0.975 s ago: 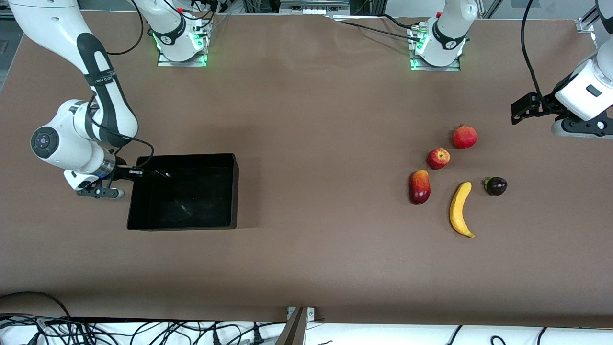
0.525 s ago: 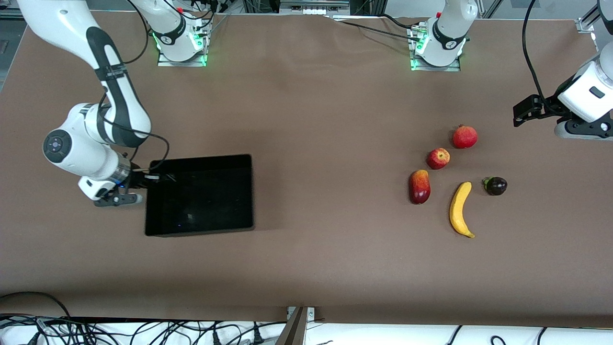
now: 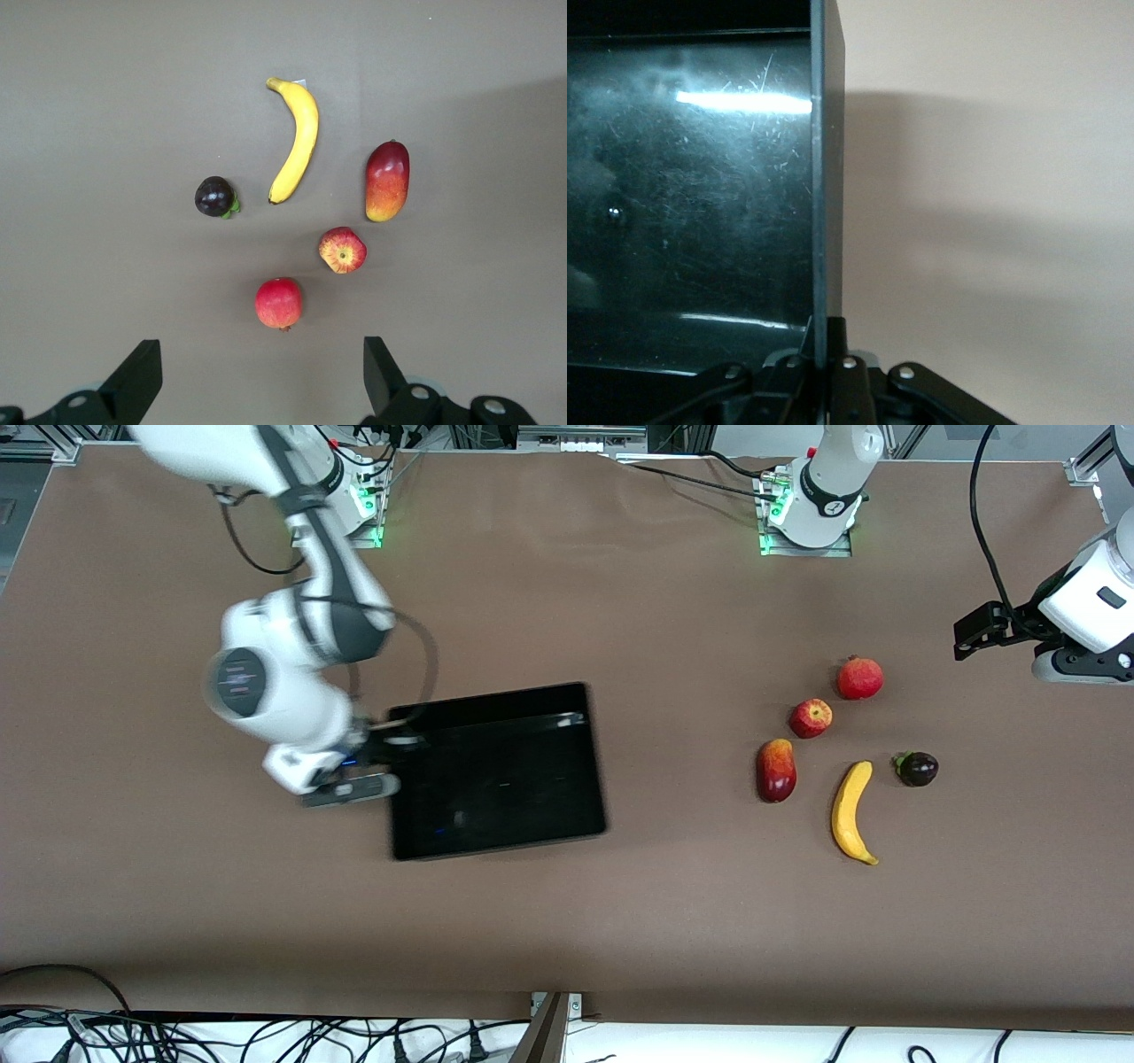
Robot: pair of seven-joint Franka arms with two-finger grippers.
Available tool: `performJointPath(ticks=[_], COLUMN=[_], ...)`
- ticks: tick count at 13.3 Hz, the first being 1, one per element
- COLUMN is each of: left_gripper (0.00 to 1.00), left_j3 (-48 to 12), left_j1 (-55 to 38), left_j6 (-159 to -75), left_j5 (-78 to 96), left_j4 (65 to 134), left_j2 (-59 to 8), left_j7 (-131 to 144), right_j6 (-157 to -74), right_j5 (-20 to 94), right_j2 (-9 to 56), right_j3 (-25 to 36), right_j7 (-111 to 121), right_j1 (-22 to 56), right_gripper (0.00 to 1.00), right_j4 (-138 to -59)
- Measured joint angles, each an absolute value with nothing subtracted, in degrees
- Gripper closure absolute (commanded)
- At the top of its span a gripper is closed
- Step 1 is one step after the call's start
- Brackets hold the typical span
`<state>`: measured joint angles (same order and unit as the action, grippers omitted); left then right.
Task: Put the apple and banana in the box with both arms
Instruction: 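Push the black box with the right gripper toward the fruit, then raise the right gripper off the box while the left gripper reaches out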
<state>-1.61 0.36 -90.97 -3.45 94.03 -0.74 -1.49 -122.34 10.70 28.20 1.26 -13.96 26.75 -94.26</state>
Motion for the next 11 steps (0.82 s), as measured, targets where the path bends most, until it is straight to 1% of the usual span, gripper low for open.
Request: performJointPath(ticks=[3,5,7,10,11], left_gripper=[0.00,0.00,0.00,0.00,0.00], left_j3=[-1.6,-1.6,-1.6,-1.6,-1.6], left_j1=[0.4,0.4,0.4,0.4,0.4], left_j6=[-90.9,-90.9,-90.9,-90.7,-90.7], left_j5=[-3.4,-3.4,-3.4,-3.4,-3.4], left_j4=[94.2,94.5,94.6,94.7,94.7], left_j2=[-0.9,-1.1,-1.2,-1.2,-1.2], left_j7=[-1.5,-1.5,-1.5,-1.5,-1.5], right_j6=[-125.1,-130.2,-133.6,-133.9,-133.9], right_j5=[10.7,10.7,10.7,10.7,10.6], right_j2=[35.3,40.4,43.8,44.9,44.9], right_j3=[1.2,1.3,1.5,1.8,1.8], right_j7=[-30.1,-36.1,-38.1,-38.7,-38.7], right_j1=[37.7,42.3,44.1,44.3,44.4], right_gripper=[1.00,1.00,1.00,1.00,0.92], right_j4=[-88.0,-84.6,-82.8,-81.9,-81.7])
